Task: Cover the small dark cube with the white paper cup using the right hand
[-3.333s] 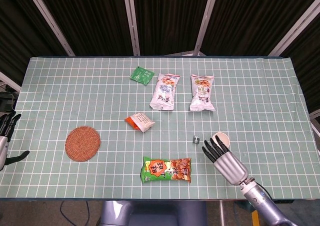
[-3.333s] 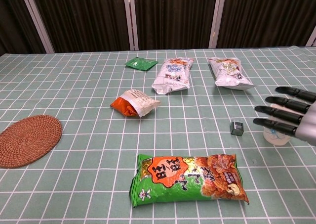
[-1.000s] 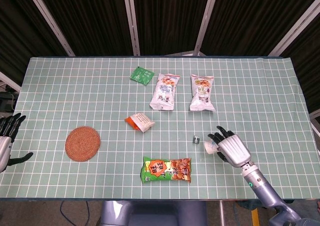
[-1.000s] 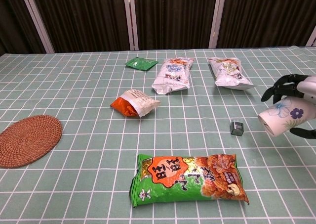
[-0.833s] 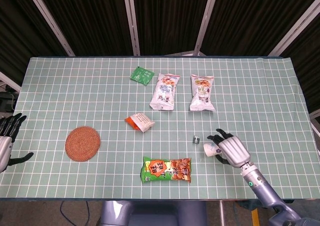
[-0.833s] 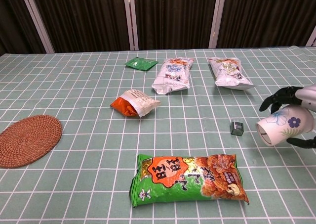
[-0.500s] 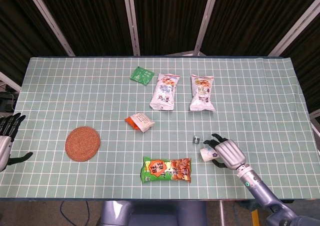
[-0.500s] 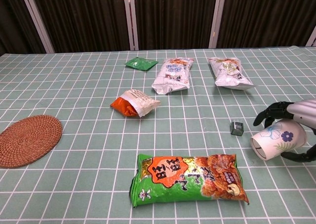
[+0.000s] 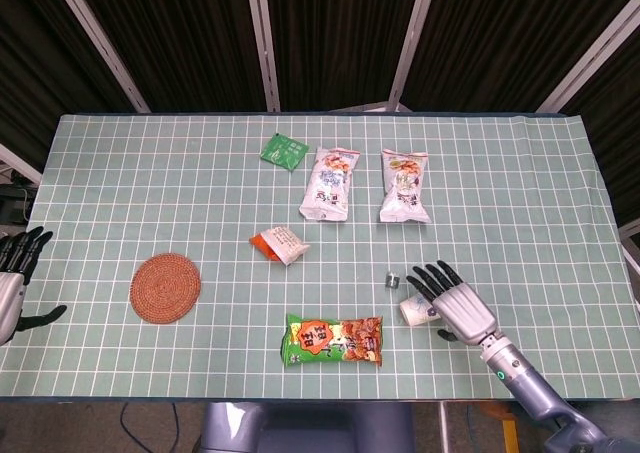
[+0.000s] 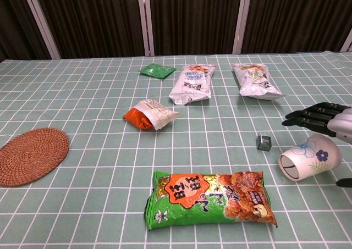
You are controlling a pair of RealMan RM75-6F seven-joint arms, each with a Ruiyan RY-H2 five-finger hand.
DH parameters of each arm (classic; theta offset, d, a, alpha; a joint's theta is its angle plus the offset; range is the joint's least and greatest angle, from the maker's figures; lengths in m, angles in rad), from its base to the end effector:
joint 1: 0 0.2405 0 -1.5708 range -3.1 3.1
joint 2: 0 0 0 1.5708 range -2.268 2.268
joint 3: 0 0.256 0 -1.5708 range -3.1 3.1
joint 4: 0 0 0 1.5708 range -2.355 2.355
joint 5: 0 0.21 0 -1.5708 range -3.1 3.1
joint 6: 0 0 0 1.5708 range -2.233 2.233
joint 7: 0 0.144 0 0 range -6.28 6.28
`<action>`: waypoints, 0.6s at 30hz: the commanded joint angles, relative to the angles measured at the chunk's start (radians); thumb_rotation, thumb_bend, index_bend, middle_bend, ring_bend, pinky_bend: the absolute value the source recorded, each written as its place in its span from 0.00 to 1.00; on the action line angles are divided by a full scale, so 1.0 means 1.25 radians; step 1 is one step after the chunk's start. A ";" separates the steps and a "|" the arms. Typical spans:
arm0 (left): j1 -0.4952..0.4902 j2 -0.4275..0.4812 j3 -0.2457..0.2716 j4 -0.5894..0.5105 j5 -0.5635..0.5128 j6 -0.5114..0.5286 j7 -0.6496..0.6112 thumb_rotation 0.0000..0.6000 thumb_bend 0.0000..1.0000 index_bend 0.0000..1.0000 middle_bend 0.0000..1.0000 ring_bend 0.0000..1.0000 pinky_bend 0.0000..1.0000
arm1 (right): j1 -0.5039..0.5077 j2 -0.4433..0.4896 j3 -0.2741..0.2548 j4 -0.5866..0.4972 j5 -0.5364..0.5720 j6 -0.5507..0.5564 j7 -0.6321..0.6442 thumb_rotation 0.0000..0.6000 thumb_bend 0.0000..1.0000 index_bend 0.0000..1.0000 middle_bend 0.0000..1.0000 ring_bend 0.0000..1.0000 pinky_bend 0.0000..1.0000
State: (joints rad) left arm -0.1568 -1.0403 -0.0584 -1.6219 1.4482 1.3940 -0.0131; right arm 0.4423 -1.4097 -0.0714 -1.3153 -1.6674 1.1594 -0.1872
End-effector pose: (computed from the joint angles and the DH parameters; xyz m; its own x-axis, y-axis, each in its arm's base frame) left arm -0.3121 0.2055 0.1767 0.4404 0.0472 0.8966 0.8978 -0.0198 -0.4400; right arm -0.2689 -0.2516 0.0231 0.6938 -0.1475 0.7049 -0.6572 -0.5300 0.5359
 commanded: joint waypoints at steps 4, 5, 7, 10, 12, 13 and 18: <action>0.002 0.000 0.001 -0.004 0.005 0.007 0.003 1.00 0.00 0.00 0.00 0.00 0.00 | -0.029 0.058 -0.032 -0.115 -0.065 0.038 -0.278 1.00 0.00 0.00 0.00 0.00 0.00; 0.002 0.000 0.001 -0.004 0.005 0.007 0.004 1.00 0.00 0.00 0.00 0.00 0.00 | -0.027 0.060 -0.036 -0.124 -0.076 0.033 -0.308 1.00 0.00 0.00 0.00 0.00 0.00; 0.003 0.000 0.001 -0.005 0.007 0.009 0.006 1.00 0.00 0.00 0.00 0.00 0.00 | -0.020 0.057 -0.038 -0.132 -0.096 0.021 -0.363 1.00 0.01 0.00 0.00 0.00 0.00; 0.003 0.000 0.001 -0.005 0.006 0.010 0.007 1.00 0.00 0.00 0.00 0.00 0.00 | -0.009 0.047 -0.036 -0.140 -0.109 -0.003 -0.414 1.00 0.01 0.00 0.00 0.00 0.00; 0.003 0.000 0.001 -0.004 0.004 0.008 0.006 1.00 0.00 0.00 0.00 0.00 0.00 | 0.000 0.039 -0.033 -0.148 -0.113 -0.026 -0.455 1.00 0.02 0.00 0.00 0.00 0.01; 0.002 -0.001 0.001 -0.003 0.003 0.007 0.006 1.00 0.00 0.00 0.00 0.00 0.00 | 0.007 0.034 -0.031 -0.152 -0.116 -0.042 -0.479 1.00 0.02 0.00 0.00 0.00 0.01; 0.001 -0.001 -0.002 0.003 -0.006 0.002 0.004 1.00 0.00 0.00 0.00 0.00 0.00 | 0.036 0.000 -0.014 -0.138 -0.120 -0.107 -0.573 1.00 0.02 0.00 0.00 0.00 0.03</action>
State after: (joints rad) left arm -0.1549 -1.0420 -0.0606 -1.6193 1.4413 1.3977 -0.0069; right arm 0.4678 -1.3873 -0.1004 -1.4939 -1.8122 1.0606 -0.8612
